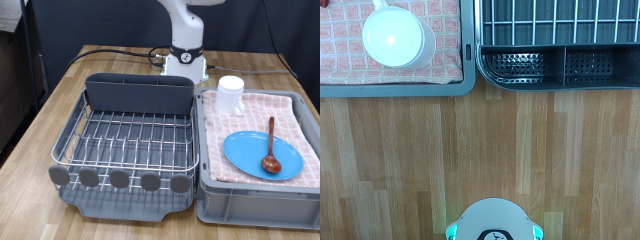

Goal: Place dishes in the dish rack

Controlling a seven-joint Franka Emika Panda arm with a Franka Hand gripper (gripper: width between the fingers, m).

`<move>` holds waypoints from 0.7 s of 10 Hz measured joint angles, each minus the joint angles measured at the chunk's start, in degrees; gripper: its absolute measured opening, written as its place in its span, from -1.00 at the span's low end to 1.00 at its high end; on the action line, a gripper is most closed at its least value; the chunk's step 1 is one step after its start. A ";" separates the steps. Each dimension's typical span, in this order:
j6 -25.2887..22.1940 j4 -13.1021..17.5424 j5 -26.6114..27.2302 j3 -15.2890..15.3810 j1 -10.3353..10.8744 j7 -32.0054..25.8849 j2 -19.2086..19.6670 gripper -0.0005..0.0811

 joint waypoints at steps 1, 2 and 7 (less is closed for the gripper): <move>1.49 0.03 0.12 0.33 -0.08 2.57 0.28 0.98; 3.56 0.24 0.61 1.45 -0.12 6.69 1.27 0.98; 15.01 2.37 5.73 8.38 0.23 21.79 9.53 0.98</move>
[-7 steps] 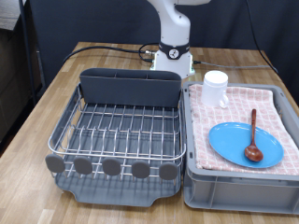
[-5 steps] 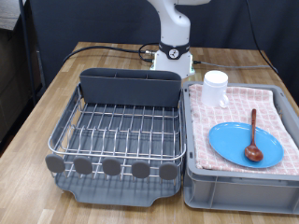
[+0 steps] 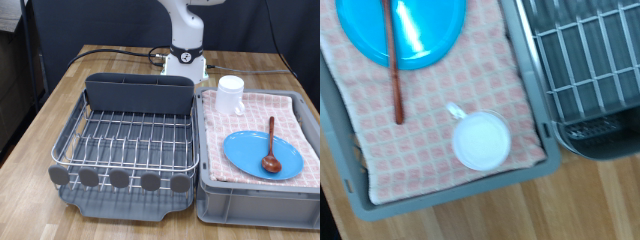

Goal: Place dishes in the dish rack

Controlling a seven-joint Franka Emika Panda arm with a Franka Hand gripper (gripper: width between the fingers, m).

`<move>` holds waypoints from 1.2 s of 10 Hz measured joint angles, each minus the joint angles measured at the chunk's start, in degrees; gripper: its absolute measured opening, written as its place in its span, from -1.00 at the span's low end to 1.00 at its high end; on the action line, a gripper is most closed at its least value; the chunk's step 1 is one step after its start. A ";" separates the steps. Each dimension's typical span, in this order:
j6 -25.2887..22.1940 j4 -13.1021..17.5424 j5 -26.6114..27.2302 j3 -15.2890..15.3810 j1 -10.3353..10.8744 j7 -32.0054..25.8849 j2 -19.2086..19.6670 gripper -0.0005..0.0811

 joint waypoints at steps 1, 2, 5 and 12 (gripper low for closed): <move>0.20 1.73 0.37 0.19 0.15 0.24 2.26 0.98; 0.11 1.70 0.26 0.18 0.13 0.23 2.23 0.98; 2.36 0.99 0.21 3.11 0.21 2.98 3.93 0.98; 13.41 1.88 -3.28 14.92 -0.01 21.61 14.17 0.98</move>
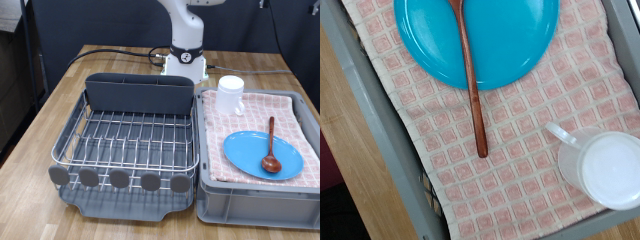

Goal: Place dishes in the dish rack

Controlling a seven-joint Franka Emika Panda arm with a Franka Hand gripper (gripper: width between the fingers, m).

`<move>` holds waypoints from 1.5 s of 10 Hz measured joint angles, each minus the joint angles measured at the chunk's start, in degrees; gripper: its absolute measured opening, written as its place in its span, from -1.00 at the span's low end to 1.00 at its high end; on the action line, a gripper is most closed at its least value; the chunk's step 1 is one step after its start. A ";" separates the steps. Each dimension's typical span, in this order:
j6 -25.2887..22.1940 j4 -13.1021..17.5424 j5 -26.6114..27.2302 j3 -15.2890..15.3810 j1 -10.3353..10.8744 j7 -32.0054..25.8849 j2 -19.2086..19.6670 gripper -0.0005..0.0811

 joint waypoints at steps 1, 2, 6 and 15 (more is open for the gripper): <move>3.51 -1.03 -1.74 0.69 -0.04 0.08 1.42 0.98; 7.34 -2.61 -3.87 1.17 -0.26 0.75 2.84 0.98; 23.88 -8.93 -9.11 0.71 -1.21 -1.83 9.40 0.98; 24.64 -2.26 -22.32 1.90 -0.52 10.91 23.34 0.98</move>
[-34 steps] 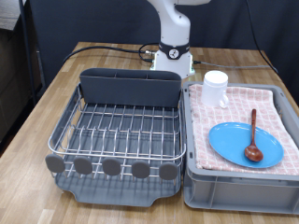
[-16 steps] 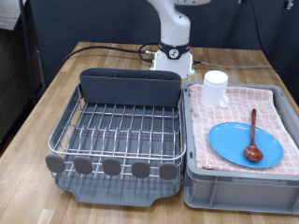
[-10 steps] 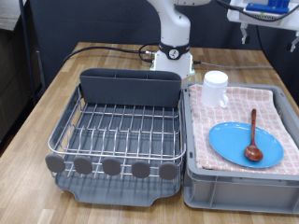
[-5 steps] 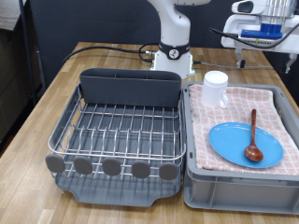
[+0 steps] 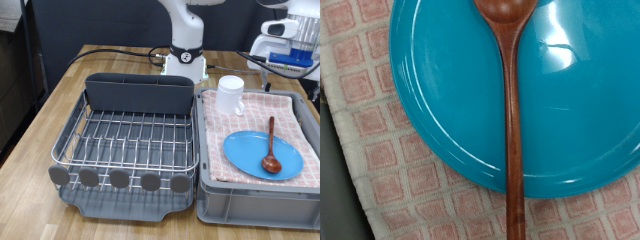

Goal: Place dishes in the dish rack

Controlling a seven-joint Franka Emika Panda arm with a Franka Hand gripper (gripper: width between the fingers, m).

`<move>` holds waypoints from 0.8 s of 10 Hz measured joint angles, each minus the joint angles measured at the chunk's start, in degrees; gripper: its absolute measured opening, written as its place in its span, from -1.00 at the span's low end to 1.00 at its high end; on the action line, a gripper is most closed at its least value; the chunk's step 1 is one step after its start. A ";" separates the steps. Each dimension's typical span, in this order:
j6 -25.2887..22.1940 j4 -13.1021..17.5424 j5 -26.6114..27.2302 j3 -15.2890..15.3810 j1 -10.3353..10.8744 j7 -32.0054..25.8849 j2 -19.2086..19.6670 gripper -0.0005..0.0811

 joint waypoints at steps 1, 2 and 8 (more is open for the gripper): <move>0.53 0.70 -2.13 -0.08 0.21 2.67 1.72 0.98; 1.56 0.99 -4.48 -0.37 0.49 5.12 3.16 0.98; 8.56 0.79 -13.07 -3.04 0.81 9.56 9.76 0.98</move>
